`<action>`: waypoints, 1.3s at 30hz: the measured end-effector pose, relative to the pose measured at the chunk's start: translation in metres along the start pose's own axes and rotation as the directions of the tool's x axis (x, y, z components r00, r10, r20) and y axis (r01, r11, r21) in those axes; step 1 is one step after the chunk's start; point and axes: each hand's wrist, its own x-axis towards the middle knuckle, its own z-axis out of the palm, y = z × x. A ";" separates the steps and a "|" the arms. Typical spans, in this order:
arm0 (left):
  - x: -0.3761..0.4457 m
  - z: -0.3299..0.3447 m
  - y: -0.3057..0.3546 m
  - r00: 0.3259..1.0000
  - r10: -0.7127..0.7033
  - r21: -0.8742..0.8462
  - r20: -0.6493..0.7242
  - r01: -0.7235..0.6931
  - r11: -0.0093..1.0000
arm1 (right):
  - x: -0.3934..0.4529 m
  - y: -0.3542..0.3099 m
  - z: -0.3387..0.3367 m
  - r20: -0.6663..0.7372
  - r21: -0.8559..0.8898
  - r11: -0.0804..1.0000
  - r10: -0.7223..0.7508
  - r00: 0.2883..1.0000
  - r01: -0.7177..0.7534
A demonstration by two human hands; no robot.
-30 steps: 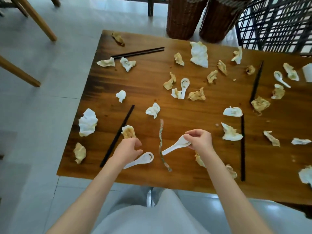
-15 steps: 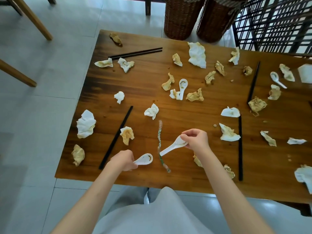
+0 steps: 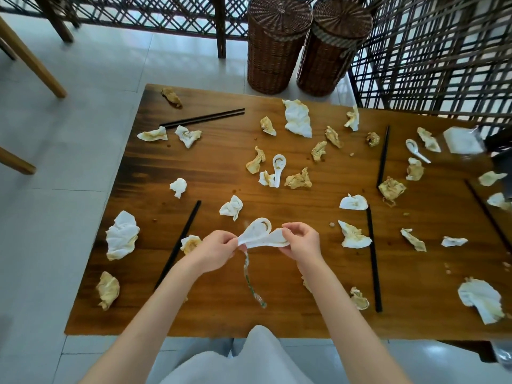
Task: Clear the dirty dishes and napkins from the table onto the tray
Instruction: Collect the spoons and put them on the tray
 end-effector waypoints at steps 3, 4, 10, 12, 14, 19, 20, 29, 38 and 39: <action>0.004 0.001 0.011 0.996 0.068 0.078 -0.063 -0.063 0.995 | -0.002 -0.011 0.000 0.026 0.095 0.995 0.027 0.999 -0.029; 0.006 0.001 0.013 0.994 0.082 0.083 -0.076 -0.076 0.994 | -0.003 -0.014 0.000 0.033 0.118 0.993 0.027 0.999 -0.031; 0.011 -0.003 0.024 0.986 0.094 0.109 -0.137 -0.079 0.991 | -0.009 -0.023 -0.004 0.105 0.227 0.974 0.005 0.994 -0.029; 0.013 -0.006 0.027 0.983 0.095 0.118 -0.154 -0.078 0.990 | -0.010 -0.024 -0.004 0.125 0.237 0.971 -0.006 0.992 -0.024; 0.014 -0.009 0.030 0.983 0.096 0.133 -0.154 -0.076 0.988 | -0.012 -0.025 -0.004 0.138 0.236 0.972 -0.019 0.990 -0.014; 0.016 -0.013 0.038 0.987 0.120 0.154 -0.111 -0.102 0.983 | -0.015 -0.028 -0.004 0.154 0.206 0.979 -0.032 0.988 -0.001; 0.017 -0.014 0.039 0.987 0.125 0.159 -0.104 -0.107 0.981 | -0.015 -0.029 -0.004 0.145 0.201 0.980 -0.032 0.989 0.002; 0.037 -0.006 0.050 0.981 0.167 0.196 -0.098 -0.146 0.970 | 0.001 -0.028 -0.017 0.032 0.196 0.981 -0.002 0.999 -0.004; 0.104 0.007 0.084 0.963 0.067 0.189 -0.262 -0.017 0.982 | 0.065 -0.038 -0.078 -0.047 0.245 0.967 0.082 0.996 -0.068; 0.114 0.010 0.087 0.959 0.041 0.179 -0.281 0.010 0.984 | 0.075 -0.041 -0.084 -0.038 0.244 0.967 0.088 0.995 -0.076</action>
